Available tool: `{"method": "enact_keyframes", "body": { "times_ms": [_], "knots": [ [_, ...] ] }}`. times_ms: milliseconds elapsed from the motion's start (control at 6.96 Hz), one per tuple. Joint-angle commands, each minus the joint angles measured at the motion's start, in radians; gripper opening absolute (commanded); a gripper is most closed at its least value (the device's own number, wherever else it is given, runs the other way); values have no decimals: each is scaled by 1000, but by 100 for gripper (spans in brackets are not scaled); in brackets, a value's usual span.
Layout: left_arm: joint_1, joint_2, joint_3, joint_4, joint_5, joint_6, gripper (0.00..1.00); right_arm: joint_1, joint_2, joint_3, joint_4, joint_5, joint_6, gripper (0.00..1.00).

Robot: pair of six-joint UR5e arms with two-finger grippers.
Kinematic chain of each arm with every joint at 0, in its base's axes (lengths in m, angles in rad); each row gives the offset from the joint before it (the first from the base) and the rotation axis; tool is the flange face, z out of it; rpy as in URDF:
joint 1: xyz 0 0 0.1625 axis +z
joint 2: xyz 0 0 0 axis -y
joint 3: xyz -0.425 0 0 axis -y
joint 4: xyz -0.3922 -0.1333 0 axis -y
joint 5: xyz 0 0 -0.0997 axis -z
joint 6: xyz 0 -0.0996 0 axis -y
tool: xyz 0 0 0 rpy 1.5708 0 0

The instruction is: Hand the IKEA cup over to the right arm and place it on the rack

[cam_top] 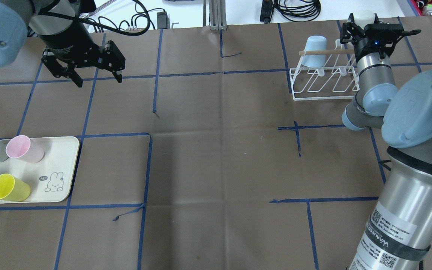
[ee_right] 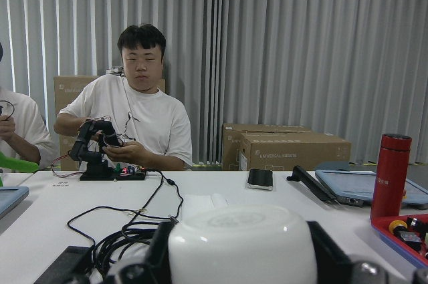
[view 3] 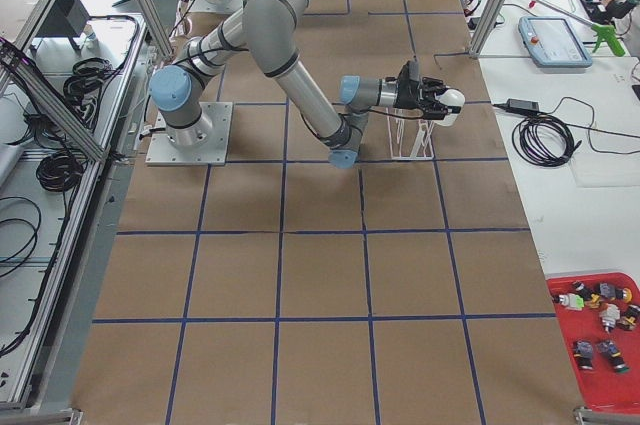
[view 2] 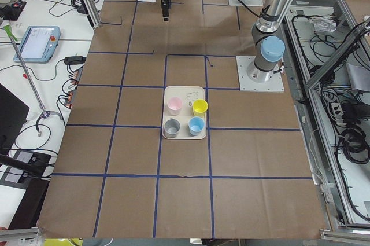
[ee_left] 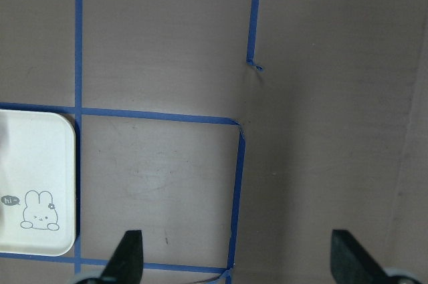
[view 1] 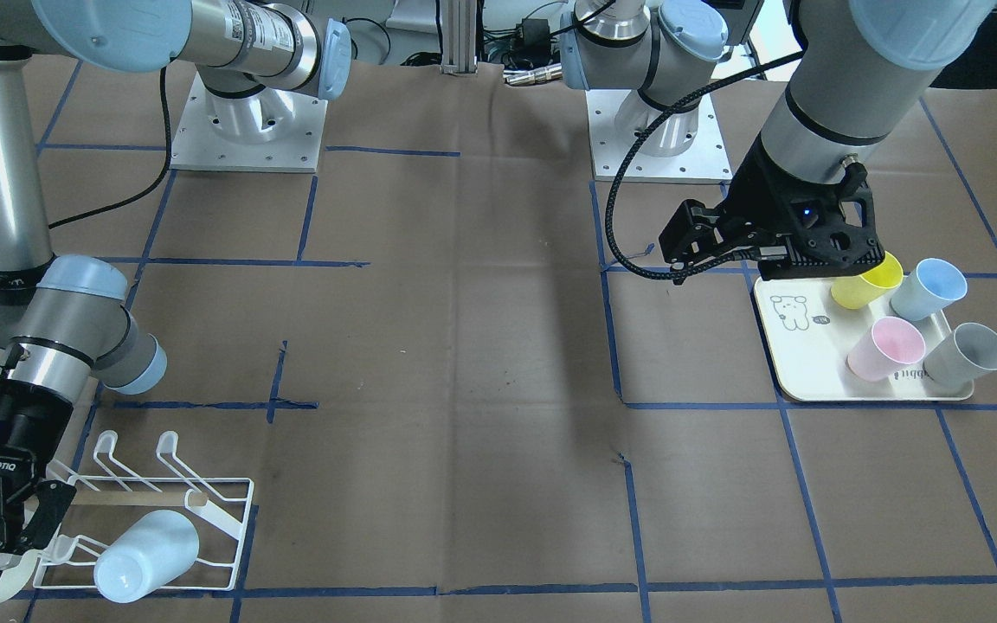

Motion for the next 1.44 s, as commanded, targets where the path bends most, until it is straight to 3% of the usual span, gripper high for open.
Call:
{"method": "enact_keyframes", "body": {
  "times_ms": [0,288,431,1150,1294],
  "knots": [
    [0,-3,5,2,2,0,100,4,-2,3,0,-7,-3,32],
    [0,-3,2,0,0,2,100,4,-8,3,0,-15,-10,89],
    [0,-3,4,0,2,2,100,4,-6,3,0,-13,-1,99],
    [0,-2,4,0,0,3,100,5,-98,-3,44,-4,-4,100],
    [0,-2,4,-1,0,3,100,5,-150,-6,131,-3,-6,100]
  ]
}}
